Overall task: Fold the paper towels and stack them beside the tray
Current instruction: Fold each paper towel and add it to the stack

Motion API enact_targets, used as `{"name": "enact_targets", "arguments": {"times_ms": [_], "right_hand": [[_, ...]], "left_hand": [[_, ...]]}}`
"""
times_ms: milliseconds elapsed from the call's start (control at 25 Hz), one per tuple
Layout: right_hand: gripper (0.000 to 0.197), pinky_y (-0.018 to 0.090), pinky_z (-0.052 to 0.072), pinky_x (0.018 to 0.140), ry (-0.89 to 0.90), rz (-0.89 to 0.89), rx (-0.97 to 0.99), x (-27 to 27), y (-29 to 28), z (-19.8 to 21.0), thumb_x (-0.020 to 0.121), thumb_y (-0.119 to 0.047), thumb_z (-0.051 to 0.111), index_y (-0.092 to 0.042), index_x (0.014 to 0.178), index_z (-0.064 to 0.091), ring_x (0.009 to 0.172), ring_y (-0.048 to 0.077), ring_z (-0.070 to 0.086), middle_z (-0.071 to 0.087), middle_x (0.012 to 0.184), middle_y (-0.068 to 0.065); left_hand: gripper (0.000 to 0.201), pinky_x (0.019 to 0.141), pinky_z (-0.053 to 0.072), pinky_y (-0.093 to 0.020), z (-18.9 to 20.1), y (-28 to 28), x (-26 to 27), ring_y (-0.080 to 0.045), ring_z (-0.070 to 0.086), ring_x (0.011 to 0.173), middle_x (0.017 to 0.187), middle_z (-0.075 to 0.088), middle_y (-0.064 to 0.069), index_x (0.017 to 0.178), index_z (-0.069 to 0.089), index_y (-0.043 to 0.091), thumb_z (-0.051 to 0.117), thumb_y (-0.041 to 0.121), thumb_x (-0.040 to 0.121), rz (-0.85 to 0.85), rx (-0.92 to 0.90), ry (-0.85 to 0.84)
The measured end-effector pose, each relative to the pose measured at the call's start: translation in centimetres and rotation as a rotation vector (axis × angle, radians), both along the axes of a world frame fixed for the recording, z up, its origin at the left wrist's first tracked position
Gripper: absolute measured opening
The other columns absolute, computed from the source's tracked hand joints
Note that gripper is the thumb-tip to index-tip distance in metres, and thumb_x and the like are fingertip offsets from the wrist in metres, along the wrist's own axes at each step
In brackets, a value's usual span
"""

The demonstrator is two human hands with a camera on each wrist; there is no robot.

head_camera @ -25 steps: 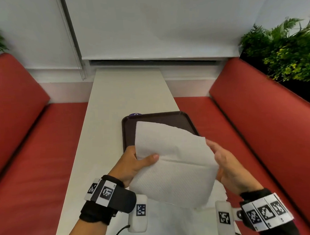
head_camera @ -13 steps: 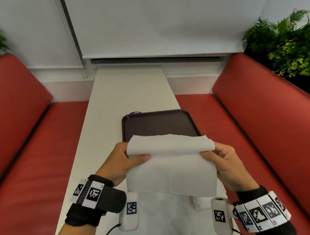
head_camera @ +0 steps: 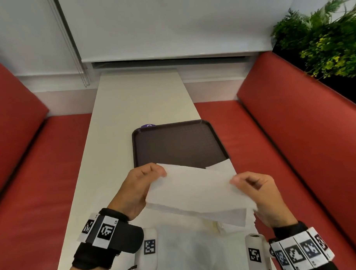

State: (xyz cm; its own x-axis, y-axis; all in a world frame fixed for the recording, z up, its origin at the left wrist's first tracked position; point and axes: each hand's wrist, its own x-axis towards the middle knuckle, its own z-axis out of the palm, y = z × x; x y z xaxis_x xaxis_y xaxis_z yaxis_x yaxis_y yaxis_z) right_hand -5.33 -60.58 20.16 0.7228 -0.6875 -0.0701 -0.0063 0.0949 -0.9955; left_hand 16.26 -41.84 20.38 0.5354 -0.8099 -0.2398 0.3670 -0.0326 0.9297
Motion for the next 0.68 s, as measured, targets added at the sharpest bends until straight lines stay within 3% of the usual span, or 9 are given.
{"name": "enact_targets", "arguments": {"times_ms": [80,200,280,320,360,480,560,600,680], "right_hand": [[0.013,0.014,0.048,0.054,0.065,-0.036,-0.051,-1.3,-0.1,-1.2,0.081,0.011,0.063,0.0,0.08,0.071,0.053,0.002,0.059,0.065,0.056,-0.007],[0.019,0.018,0.049,0.056,0.172,-0.167,-0.048,-3.7,-0.6,-3.9,0.075,0.005,0.072,-0.001,0.093,0.07,0.047,0.003,0.049,0.055,0.046,-0.006],[0.03,0.029,0.053,0.064,0.233,-0.24,-0.009,-5.2,-1.0,-6.2,0.069,-0.009,0.082,-0.01,0.097,0.073,0.056,0.014,0.052,0.059,0.053,0.012],[0.034,0.032,0.052,0.064,0.288,-0.267,-0.004,-5.8,-1.1,-7.3,0.067,-0.015,0.085,-0.016,0.099,0.073,0.059,0.018,0.05,0.057,0.059,0.026],[0.035,0.033,0.049,0.059,0.361,-0.307,-0.019,-6.3,-1.2,-8.4,0.067,-0.018,0.085,-0.022,0.1,0.073,0.057,0.018,0.045,0.05,0.059,0.029],[0.038,0.027,0.042,0.05,0.563,-0.37,-0.169,-6.9,-1.0,-10.8,0.073,-0.015,0.081,-0.039,0.1,0.068,0.044,0.013,0.029,0.034,0.043,0.0],[0.038,0.018,0.041,0.048,0.61,-0.369,-0.235,-6.4,-0.8,-11.8,0.078,-0.014,0.076,-0.04,0.104,0.065,0.037,0.009,0.027,0.032,0.037,-0.009],[0.038,0.012,0.037,0.047,0.634,-0.36,-0.25,-6.2,-1.0,-12.4,0.08,-0.013,0.074,-0.037,0.108,0.065,0.036,0.01,0.031,0.038,0.037,-0.011],[0.039,0.004,0.037,0.05,0.685,-0.338,-0.292,-5.7,-1.7,-13.8,0.083,-0.01,0.07,-0.028,0.117,0.065,0.042,0.008,0.048,0.06,0.057,-0.011]], "left_hand": [[0.007,0.062,0.054,-0.033,-1.3,-1.0,-0.8,-0.019,0.065,0.076,0.086,0.066,-0.005,0.079,0.065,0.01,0.069,0.005,0.08,-0.06,0.056,-0.103],[0.009,0.06,0.054,-0.027,-3.7,-3.6,-1.7,-0.018,0.068,0.066,0.087,0.071,-0.009,0.083,0.067,0.008,0.067,-0.001,0.08,-0.052,0.197,-0.293],[0.013,0.059,0.052,-0.021,-5.5,-6.6,-2.0,-0.014,0.066,0.06,0.082,0.071,-0.004,0.083,0.07,0.015,0.067,0.002,0.081,-0.055,0.264,-0.465],[0.015,0.058,0.05,-0.018,-6.3,-8.3,-2.3,-0.01,0.064,0.057,0.079,0.071,0.0,0.082,0.071,0.018,0.066,0.004,0.082,-0.066,0.285,-0.546],[0.017,0.059,0.049,-0.017,-7.1,-10.0,-2.6,-0.007,0.061,0.056,0.077,0.07,0.003,0.083,0.071,0.021,0.064,0.005,0.083,-0.079,0.297,-0.616],[0.024,0.072,0.047,-0.021,-9.7,-15.0,-3.7,-0.01,0.055,0.065,0.086,0.068,0.0,0.097,0.072,0.016,0.055,0.002,0.087,-0.159,0.28,-0.823],[0.03,0.077,0.048,-0.03,-11.2,-17.6,-3.9,-0.014,0.051,0.072,0.084,0.06,-0.002,0.109,0.068,0.01,0.048,0.0,0.09,-0.255,0.278,-0.963],[0.032,0.08,0.049,-0.036,-12.0,-19.0,-3.9,-0.017,0.052,0.075,0.085,0.056,-0.002,0.114,0.065,0.011,0.045,0.001,0.091,-0.312,0.304,-1.025],[0.037,0.084,0.048,-0.043,-13.3,-21.1,-3.7,-0.022,0.056,0.084,0.093,0.055,-0.003,0.124,0.058,0.018,0.04,0.005,0.094,-0.417,0.394,-1.132]]}}
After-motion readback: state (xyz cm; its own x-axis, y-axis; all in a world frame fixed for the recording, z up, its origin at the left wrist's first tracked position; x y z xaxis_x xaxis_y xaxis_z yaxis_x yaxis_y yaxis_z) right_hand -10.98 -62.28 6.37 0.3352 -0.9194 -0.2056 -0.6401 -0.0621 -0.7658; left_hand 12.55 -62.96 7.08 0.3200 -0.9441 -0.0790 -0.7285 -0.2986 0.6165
